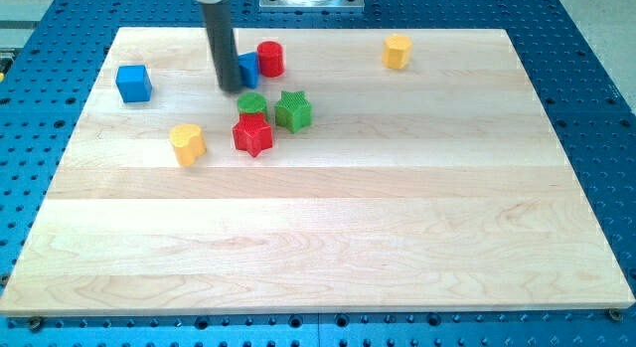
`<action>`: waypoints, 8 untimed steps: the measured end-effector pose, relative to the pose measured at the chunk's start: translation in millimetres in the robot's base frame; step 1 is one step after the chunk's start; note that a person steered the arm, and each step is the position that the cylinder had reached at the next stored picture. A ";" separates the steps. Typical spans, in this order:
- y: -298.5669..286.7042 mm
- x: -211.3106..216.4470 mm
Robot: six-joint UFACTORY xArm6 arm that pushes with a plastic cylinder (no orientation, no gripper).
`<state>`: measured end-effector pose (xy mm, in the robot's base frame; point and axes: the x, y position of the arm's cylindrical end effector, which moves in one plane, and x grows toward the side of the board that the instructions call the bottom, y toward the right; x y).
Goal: Place the red circle in between the triangle and the green circle
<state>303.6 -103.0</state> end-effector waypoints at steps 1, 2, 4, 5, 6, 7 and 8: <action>12.9 -24.5; 16.8 -39.0; 5.3 -6.8; 72.2 21.4; 141.6 -13.3; 134.3 -62.4; 91.3 -62.8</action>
<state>240.8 -11.7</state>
